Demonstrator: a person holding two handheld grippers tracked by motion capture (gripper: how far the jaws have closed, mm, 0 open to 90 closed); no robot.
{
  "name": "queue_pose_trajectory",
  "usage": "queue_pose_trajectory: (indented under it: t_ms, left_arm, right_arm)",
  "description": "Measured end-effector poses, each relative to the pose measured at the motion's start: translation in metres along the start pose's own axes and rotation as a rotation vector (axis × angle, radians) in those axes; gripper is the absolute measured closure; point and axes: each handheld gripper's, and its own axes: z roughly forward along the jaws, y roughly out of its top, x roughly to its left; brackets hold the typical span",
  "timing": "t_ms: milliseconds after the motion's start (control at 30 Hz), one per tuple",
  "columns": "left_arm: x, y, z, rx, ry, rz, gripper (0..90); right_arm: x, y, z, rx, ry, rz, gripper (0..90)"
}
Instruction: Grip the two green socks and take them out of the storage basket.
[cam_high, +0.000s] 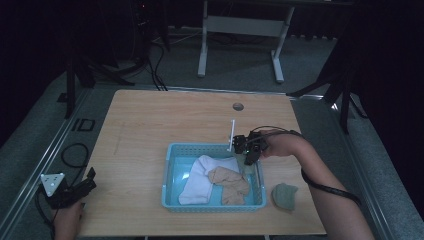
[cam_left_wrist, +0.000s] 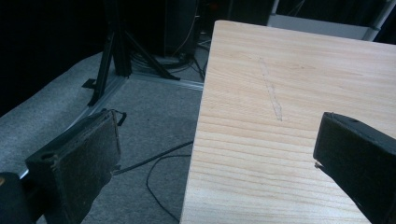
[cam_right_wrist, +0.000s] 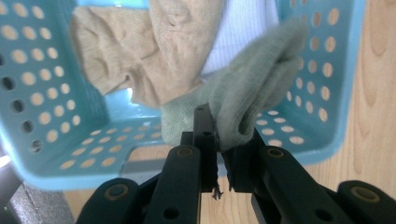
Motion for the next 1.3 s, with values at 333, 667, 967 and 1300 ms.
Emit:
queue_pose_trajectory:
  t_ms: [333,667,967,1300]
  left_arm:
    - [0.000,0.000,0.000,0.000,0.000,-0.002,0.7]
    - [0.000,0.000,0.000,0.001,0.002,-0.003,0.7]
    - [0.000,0.000,0.000,0.002,0.001,-0.002,0.7]
    - [0.000,0.000,0.000,0.002,-0.002,0.000,0.7]
  right_arm:
    - [0.008,-0.007,-0.031,-0.036,-0.023,-0.005,83.9]
    - [0.007,-0.023,-0.045,-0.052,-0.040,0.015,83.9]
    - [0.004,-0.051,-0.049,-0.057,-0.044,0.066,83.9]
    - [-0.001,-0.088,-0.043,-0.068,-0.049,0.142,83.9]
